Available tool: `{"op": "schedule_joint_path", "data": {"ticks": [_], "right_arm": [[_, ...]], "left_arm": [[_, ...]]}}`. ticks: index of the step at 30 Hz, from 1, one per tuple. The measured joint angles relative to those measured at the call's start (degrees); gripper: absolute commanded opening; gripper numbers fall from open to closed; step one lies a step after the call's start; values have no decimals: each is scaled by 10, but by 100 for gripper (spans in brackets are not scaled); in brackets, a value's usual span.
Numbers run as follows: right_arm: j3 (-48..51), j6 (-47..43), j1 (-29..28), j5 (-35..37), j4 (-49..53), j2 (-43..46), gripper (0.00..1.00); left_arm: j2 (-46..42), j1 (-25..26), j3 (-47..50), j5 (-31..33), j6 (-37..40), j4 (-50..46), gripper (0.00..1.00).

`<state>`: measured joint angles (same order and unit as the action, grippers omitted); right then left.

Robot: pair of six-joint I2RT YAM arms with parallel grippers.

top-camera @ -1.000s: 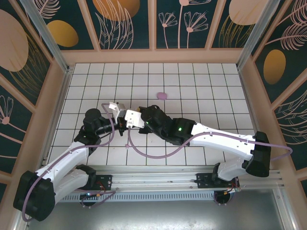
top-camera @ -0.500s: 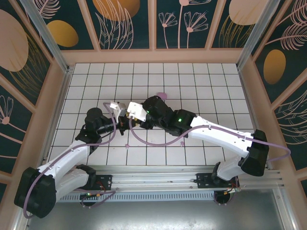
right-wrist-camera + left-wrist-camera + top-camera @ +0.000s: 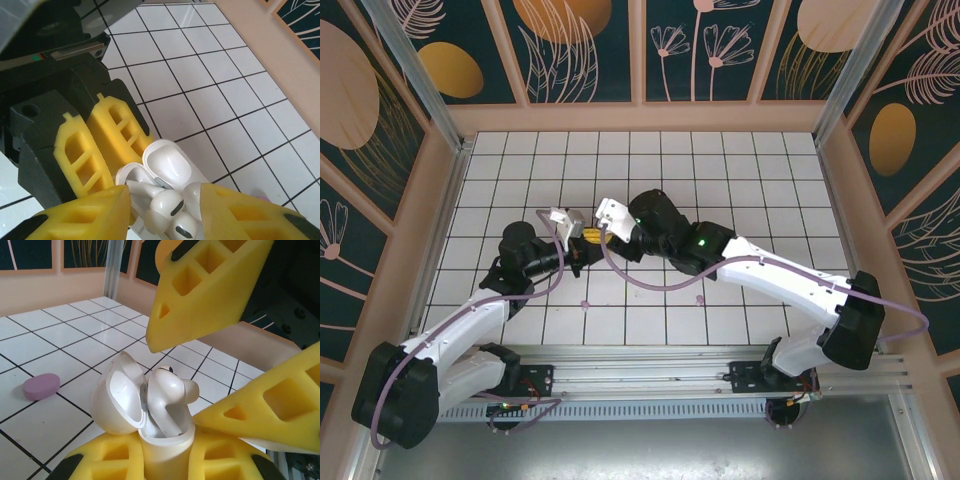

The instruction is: Insert wireless bluetooth earbuds into charging case

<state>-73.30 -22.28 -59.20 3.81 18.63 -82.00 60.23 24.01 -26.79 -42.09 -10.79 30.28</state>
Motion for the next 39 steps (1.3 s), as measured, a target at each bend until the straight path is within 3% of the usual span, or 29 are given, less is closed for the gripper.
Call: {"op": "schedule_joint_path", "data": {"ticks": [19, 33, 39], "right_arm": [[1, 111, 54, -156, -3, 12, 47], [1, 129, 90, -203, 14, 49, 48], [-7, 197, 115, -219, 12, 50, 49]], "left_arm": [[2, 0, -1, 46, -1, 43, 0], [3, 0, -7, 51, -1, 45, 0], [6, 0, -7, 51, -1, 56, 0]]}}
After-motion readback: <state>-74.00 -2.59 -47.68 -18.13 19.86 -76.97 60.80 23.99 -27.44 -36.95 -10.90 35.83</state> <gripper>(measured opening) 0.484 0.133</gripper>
